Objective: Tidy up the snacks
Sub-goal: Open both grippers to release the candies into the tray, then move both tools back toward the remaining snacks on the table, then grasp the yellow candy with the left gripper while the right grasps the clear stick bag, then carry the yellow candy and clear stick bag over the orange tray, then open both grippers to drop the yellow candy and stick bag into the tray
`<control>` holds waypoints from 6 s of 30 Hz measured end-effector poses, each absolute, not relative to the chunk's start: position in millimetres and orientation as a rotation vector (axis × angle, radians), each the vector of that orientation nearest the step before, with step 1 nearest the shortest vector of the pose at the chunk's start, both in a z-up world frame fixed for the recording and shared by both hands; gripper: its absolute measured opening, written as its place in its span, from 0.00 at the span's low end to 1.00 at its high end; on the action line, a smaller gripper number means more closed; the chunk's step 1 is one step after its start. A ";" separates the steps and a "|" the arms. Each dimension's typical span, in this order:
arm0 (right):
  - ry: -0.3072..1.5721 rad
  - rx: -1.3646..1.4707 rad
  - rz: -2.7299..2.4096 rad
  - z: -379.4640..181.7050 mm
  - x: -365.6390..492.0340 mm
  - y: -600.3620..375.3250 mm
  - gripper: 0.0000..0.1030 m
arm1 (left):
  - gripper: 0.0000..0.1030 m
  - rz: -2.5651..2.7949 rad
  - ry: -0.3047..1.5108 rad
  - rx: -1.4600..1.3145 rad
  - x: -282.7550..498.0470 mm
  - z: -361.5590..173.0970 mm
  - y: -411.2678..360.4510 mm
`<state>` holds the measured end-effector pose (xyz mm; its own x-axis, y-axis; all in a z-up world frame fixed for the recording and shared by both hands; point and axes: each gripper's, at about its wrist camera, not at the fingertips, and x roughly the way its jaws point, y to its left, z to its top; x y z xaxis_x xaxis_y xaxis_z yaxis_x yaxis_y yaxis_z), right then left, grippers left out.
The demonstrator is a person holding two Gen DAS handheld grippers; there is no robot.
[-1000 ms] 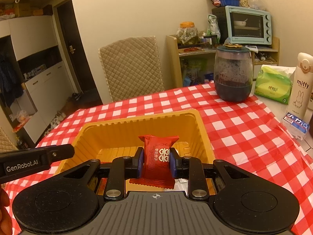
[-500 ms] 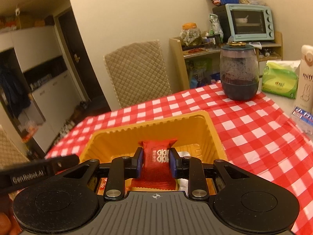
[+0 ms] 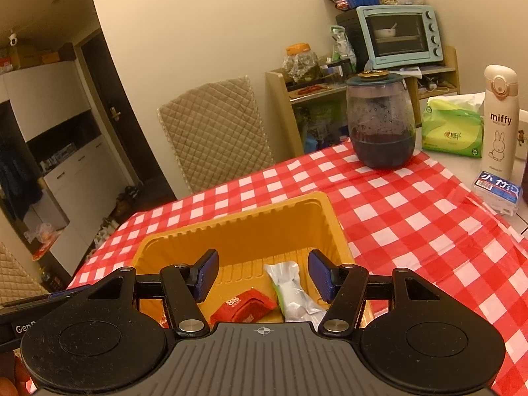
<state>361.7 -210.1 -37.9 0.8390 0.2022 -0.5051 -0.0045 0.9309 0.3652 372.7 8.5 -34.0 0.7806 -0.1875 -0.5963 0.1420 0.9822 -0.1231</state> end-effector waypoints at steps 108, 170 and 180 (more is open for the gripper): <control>0.750 -0.165 0.643 -113.9 204.9 -154.8 0.37 | 0.35 -0.437 0.837 0.308 206.2 -122.4 23.1; 0.561 0.225 0.240 -16.3 331.1 -198.6 0.37 | 0.18 -0.210 0.685 -0.054 353.7 -24.0 4.2; 0.608 0.224 0.203 -40.3 370.1 -193.2 0.37 | 0.18 -0.216 0.728 -0.068 384.6 -38.6 2.1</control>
<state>370.1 -193.2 -40.3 0.8021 0.2531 -0.5409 -0.1220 0.9561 0.2665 384.6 2.1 -38.6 0.7252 -0.2196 -0.6526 0.1725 0.9755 -0.1365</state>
